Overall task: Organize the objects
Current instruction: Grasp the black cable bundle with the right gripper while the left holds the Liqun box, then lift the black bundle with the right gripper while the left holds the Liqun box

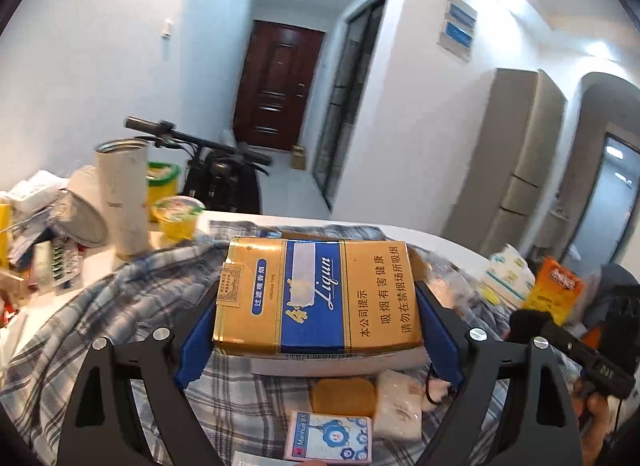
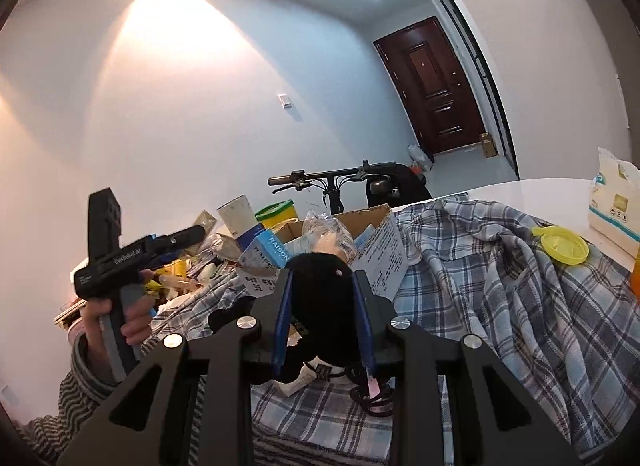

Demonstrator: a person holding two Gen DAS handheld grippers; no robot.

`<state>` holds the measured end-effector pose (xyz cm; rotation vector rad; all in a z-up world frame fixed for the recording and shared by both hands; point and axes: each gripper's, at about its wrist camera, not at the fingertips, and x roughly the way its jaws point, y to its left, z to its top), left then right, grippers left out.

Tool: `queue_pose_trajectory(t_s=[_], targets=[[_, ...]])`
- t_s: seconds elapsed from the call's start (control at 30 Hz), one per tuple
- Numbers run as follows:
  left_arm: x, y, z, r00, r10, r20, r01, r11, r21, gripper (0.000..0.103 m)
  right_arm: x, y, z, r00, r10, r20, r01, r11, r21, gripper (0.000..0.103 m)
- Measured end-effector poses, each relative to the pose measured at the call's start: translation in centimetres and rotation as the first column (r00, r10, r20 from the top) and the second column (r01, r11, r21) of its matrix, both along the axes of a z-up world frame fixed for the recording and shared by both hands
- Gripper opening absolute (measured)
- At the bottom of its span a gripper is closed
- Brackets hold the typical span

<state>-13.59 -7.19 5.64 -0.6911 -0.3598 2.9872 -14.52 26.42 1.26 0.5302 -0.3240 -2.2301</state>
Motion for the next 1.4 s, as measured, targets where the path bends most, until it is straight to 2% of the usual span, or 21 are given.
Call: queue_pose_trajectory(t_s=[0.07,0.17,0.37,0.47,0.57,0.8,1.03,1.1,1.2,1.33,1.4], targets=[[0.3,0.3,0.0,0.999,-0.03,-0.017,0.03,1.0,-0.004,0.09,0.2,-0.6,-0.1,1.0,-0.001,-0.013,0.002,0.999,0.034,0.028],[0.2,1.2,0.0,1.0,-0.011,0.001,0.011,0.997,-0.07,0.09,1.1,-1.4,0.0,0.999,0.017,-0.045,-0.014,0.997,0.072,0.028],[0.6,3.1,-0.1,1.0,-0.019,-0.024,0.016,0.988,-0.153,0.09,1.7,-1.8,0.6,0.995,-0.006,-0.098,0.016,0.995,0.103,0.028],[0.3,3.3,-0.4,1.0,-0.025,-0.011,0.023,0.988,-0.156,0.09,1.4,-2.4,0.3,0.997,0.002,-0.083,0.009,0.991,0.132,0.028],[0.0,3.3,-0.5,1.0,-0.006,0.011,0.008,0.986,-0.169,0.09,2.0,-2.5,0.4,0.994,0.006,-0.105,0.009,0.99,0.14,0.028],[0.5,2.6,-0.1,1.0,-0.001,-0.016,-0.001,0.991,-0.132,0.09,2.0,-1.8,0.3,0.994,-0.023,-0.103,0.035,0.991,0.125,0.028],[0.6,2.7,0.2,1.0,0.004,-0.027,-0.008,0.99,-0.142,0.09,2.7,-2.2,0.8,0.99,-0.02,-0.136,0.039,0.99,0.134,0.028],[0.8,2.7,0.3,0.999,-0.004,-0.036,-0.001,0.991,-0.137,0.09,2.9,-2.1,1.2,0.988,-0.018,-0.15,0.035,0.993,0.109,0.028],[0.8,2.6,0.4,0.999,0.007,-0.042,-0.013,0.99,-0.139,0.09,2.9,-1.7,2.7,0.988,0.007,-0.156,-0.003,1.0,0.021,0.028],[0.8,2.4,0.8,0.999,0.015,-0.049,-0.022,0.99,-0.137,0.09,1.1,-2.3,6.7,0.988,0.028,-0.151,-0.044,0.993,-0.107,0.028],[0.8,2.4,0.6,0.999,0.012,-0.048,-0.018,0.99,-0.137,0.09,-0.2,-3.5,9.0,0.986,0.019,-0.166,-0.04,0.991,-0.124,0.028]])
